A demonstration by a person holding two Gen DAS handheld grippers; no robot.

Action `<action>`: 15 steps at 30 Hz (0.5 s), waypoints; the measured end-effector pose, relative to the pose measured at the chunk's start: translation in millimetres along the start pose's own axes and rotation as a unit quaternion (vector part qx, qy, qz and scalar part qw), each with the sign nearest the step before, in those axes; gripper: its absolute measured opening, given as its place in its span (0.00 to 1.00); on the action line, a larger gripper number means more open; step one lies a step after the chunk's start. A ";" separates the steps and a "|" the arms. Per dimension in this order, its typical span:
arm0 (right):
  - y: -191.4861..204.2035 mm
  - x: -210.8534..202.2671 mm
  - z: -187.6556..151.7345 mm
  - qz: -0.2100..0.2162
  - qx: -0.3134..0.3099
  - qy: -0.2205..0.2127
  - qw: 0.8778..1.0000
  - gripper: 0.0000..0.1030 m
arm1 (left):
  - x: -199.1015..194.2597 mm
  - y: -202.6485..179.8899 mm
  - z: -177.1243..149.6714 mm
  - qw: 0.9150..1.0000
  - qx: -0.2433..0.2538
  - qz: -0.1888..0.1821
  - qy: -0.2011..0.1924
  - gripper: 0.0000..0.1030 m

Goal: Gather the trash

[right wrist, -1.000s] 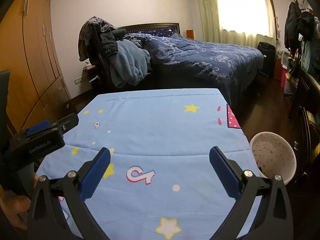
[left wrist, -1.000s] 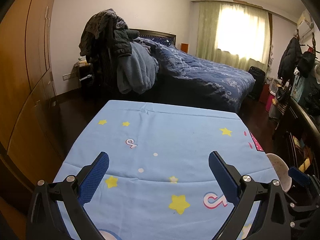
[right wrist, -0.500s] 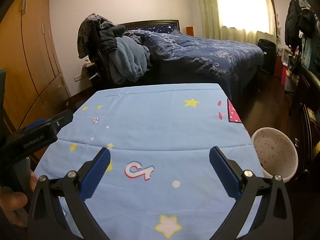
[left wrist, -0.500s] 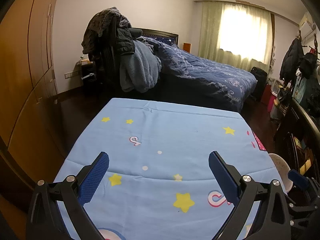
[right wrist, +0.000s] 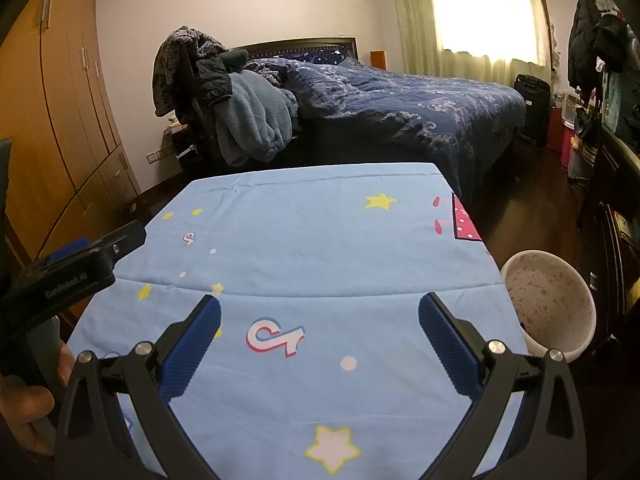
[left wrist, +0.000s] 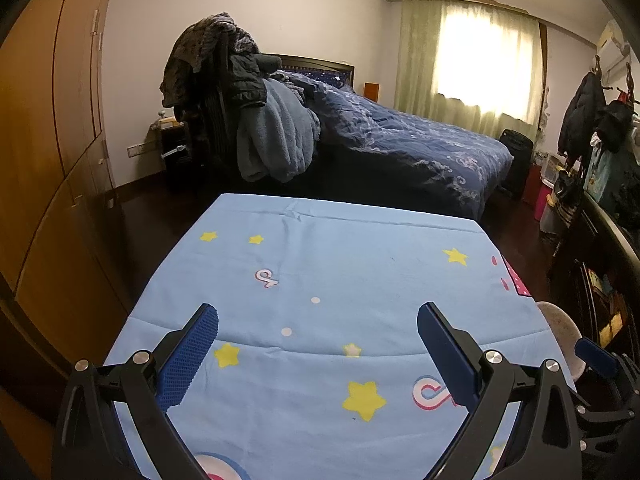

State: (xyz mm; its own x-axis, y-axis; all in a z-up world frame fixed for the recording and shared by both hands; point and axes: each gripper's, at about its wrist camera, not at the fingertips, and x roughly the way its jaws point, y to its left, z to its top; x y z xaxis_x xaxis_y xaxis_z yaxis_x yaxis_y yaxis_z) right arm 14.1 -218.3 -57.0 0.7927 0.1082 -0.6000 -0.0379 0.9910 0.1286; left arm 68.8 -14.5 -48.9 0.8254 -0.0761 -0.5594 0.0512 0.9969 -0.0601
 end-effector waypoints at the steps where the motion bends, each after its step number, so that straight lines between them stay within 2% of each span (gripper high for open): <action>1: -0.6 0.1 -0.3 0.001 0.000 0.000 1.000 0.97 | -0.2 -0.9 -0.3 1.000 0.001 0.000 0.000 0.96; 15: 0.0 -0.3 -1.4 0.002 -0.001 0.001 1.000 0.97 | -1.1 -5.4 1.6 1.000 0.001 -0.011 0.003 0.96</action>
State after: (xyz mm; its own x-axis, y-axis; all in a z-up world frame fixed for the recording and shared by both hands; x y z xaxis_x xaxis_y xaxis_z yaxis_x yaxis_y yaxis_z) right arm 13.0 -218.2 -57.9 0.7908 0.1121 -0.6018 -0.0425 0.9908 0.1287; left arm 68.4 -19.7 -46.6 0.8210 -0.0977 -0.5625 0.0696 0.9950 -0.0712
